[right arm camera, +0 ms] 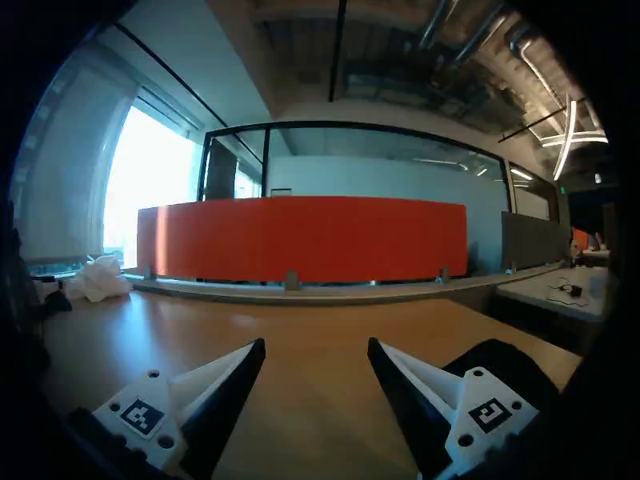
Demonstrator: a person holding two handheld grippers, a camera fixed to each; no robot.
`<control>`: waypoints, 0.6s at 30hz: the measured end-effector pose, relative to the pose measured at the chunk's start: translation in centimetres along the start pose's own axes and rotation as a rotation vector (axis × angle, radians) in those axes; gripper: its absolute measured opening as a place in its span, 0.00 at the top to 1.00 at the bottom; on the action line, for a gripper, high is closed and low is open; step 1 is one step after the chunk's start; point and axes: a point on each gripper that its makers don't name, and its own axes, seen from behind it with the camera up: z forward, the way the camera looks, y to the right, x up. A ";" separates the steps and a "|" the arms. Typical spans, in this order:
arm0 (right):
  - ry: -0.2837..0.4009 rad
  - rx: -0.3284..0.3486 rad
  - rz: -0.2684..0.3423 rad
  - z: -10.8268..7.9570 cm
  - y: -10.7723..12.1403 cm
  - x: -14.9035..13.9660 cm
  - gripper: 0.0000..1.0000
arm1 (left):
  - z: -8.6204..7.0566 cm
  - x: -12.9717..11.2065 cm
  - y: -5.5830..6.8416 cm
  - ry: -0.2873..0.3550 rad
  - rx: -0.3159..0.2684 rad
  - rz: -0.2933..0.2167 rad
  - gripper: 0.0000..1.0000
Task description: Fold towel
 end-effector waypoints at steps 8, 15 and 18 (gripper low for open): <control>-0.001 0.000 -0.001 -0.1 -0.1 0.1 0.00 | 0.0 0.0 0.0 0.000 0.000 -0.001 0.07; 0.000 0.000 0.000 0.0 0.0 0.0 0.00 | 0.0 0.0 0.0 0.000 0.000 0.000 0.07; 0.000 0.000 0.000 0.0 0.0 0.0 0.00 | 0.0 0.1 -0.1 0.000 0.000 0.000 0.06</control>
